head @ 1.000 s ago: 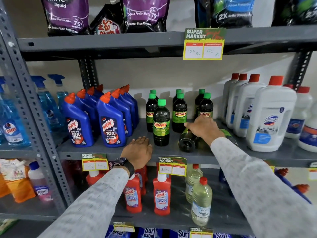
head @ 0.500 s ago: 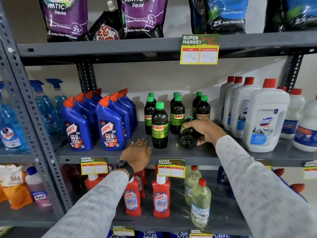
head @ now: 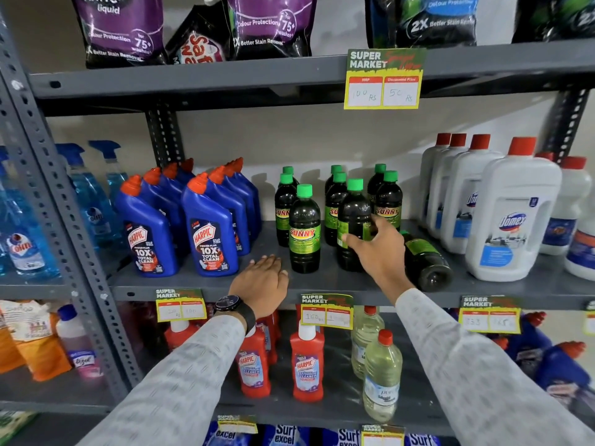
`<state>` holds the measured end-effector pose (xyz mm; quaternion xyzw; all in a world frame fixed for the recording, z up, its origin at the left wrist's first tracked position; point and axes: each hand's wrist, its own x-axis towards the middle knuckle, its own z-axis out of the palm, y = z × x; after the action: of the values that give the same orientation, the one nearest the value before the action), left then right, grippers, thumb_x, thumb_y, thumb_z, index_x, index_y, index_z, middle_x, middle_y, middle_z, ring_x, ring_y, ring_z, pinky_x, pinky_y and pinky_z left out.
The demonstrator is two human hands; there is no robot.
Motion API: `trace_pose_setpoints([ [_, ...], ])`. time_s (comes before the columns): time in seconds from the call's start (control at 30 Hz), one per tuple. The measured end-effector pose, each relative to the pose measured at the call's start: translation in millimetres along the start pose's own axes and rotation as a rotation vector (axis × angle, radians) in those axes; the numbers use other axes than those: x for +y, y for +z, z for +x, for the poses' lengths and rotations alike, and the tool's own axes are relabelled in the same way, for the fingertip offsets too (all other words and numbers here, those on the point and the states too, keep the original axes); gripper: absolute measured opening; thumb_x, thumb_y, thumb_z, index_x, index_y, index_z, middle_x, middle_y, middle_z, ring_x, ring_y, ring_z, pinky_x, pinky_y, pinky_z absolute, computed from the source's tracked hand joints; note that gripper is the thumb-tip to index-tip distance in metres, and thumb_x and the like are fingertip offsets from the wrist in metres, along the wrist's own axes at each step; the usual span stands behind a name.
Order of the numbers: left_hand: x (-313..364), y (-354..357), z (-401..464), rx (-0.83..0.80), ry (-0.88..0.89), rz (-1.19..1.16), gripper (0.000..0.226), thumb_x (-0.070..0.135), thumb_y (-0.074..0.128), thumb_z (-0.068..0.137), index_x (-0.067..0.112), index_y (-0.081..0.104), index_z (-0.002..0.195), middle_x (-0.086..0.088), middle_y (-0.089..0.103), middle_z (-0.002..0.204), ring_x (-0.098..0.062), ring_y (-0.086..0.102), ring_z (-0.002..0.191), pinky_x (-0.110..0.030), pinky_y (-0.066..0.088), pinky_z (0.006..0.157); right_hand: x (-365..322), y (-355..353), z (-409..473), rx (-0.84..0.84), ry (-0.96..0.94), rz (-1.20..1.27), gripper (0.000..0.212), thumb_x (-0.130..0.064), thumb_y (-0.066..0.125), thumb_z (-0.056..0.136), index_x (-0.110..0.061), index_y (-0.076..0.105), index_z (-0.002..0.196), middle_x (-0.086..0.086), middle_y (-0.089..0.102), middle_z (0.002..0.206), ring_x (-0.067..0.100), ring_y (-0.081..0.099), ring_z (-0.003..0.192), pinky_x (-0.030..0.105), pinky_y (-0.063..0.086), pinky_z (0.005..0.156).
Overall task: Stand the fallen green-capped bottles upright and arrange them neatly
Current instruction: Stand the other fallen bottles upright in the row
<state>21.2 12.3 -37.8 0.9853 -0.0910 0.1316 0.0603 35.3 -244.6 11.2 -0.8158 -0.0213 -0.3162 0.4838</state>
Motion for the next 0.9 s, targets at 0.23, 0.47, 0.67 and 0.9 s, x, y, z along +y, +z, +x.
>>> trace_pose_setpoints([
  [0.23,-1.8,2.4,-0.3,0.019,0.0,-0.008,0.062,0.042,0.018,0.105,0.012,0.032,0.158,-0.007,0.03,0.167,-0.019,0.025,0.156,-0.038,0.016,0.128,13.3,10.1,-7.0,0.004,0.006,0.046,0.058,-0.047,0.081,0.073,-0.028,0.058,0.123,-0.006,0.068,0.112,0.013,0.065,0.099,0.037,0.054,0.085],
  [0.47,-0.9,2.4,-0.4,0.032,-0.003,0.008,0.061,0.041,0.02,0.106,0.012,0.033,0.158,-0.006,0.03,0.167,-0.018,0.025,0.155,-0.037,0.016,0.128,22.0,8.0,-2.8,-0.234,0.077,0.239,0.073,-0.017,0.078,0.084,-0.033,0.045,0.147,-0.024,0.065,0.111,-0.008,0.061,0.103,0.018,0.044,0.083],
  [0.67,-0.3,1.4,-1.5,0.035,0.0,-0.001,0.061,0.042,0.019,0.106,0.013,0.033,0.158,-0.006,0.03,0.167,-0.018,0.025,0.156,-0.036,0.015,0.128,21.2,13.4,-4.0,-0.144,0.045,0.08,0.073,-0.024,0.089,0.076,-0.017,0.05,0.138,0.002,0.061,0.125,0.022,0.06,0.115,0.042,0.05,0.099],
  [0.9,0.0,1.6,-1.1,0.032,-0.007,-0.002,0.061,0.042,0.019,0.106,0.013,0.033,0.158,-0.005,0.029,0.167,-0.017,0.024,0.156,-0.036,0.014,0.128,20.6,8.2,-4.6,-0.224,0.067,0.214,0.075,-0.016,0.079,0.085,-0.028,0.041,0.15,-0.01,0.064,0.122,0.006,0.061,0.111,0.038,0.047,0.104],
])
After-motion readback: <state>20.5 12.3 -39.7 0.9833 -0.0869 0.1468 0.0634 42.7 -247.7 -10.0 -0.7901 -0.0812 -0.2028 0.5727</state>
